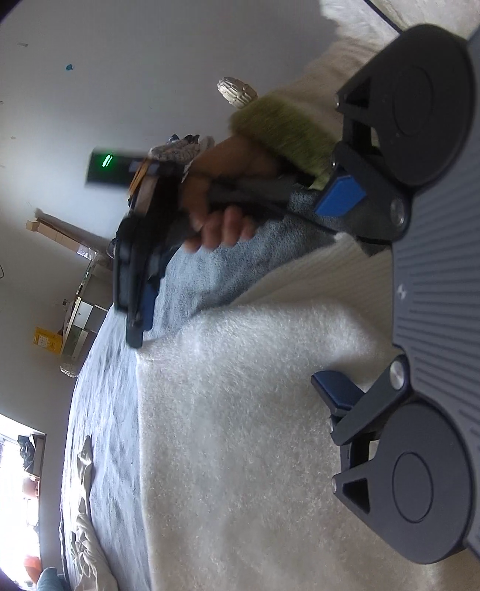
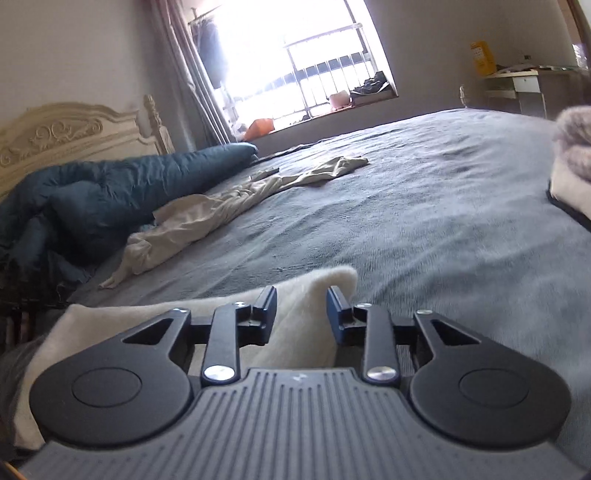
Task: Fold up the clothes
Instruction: 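Move the right tool down to the side edge of the cream fleece, then close the right tool on the fleece side edge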
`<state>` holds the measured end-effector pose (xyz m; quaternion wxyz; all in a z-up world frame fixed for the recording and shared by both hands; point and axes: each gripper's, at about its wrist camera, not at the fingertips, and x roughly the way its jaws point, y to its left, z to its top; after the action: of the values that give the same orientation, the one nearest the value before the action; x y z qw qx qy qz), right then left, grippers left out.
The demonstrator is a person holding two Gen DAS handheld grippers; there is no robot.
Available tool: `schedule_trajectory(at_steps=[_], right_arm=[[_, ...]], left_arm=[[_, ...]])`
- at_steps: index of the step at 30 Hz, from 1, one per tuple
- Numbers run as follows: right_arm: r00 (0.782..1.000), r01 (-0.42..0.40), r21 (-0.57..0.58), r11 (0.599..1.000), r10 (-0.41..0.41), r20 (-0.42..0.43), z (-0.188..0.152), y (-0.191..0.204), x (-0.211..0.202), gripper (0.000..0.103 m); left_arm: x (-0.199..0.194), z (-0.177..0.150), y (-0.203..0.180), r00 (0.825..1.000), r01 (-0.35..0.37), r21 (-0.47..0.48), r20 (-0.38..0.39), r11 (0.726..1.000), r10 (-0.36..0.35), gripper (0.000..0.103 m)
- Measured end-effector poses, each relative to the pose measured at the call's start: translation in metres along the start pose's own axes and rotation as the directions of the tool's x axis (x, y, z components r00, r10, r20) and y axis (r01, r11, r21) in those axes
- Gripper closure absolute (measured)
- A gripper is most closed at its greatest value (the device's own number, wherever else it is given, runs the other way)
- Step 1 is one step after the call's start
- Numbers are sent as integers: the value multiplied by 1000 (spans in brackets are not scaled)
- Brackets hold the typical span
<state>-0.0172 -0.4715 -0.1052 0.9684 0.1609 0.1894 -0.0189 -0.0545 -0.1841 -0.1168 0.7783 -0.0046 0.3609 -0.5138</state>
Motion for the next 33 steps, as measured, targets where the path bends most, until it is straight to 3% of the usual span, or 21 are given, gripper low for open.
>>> schedule_trajectory(at_steps=[8,14,24,27,30,31,33], right_arm=[[997,40,-158,987,-49,-57,-3,8,38,65],[998,50,-110,993,-53,-19,8,-1,33,65],[988,28,-80,996,-40,-149,6,-6,59,63],[983,-10,22,1000,14,-184,11,-18,61,70],[974,-95,204,974,133,-184,19,-39,57,79],[968,-129,276,953,181,-175,21,-47,56,80],[946,-212,452,866,298,-129,20,-68,55,81]], left_arm=[[0,-2,-2,1000,4,13,8,1000,-4,10],[-4,-5,-4,1000,10,11,15,1000,-10,10],[-4,-6,-4,1000,14,4,25,1000,-14,10],[-5,-7,-3,999,19,-8,30,1000,-18,10],[-5,-7,-1,999,26,-20,34,999,-25,9],[-5,-7,0,999,28,-22,36,999,-27,9],[-5,-7,1,999,30,-25,37,999,-29,9]])
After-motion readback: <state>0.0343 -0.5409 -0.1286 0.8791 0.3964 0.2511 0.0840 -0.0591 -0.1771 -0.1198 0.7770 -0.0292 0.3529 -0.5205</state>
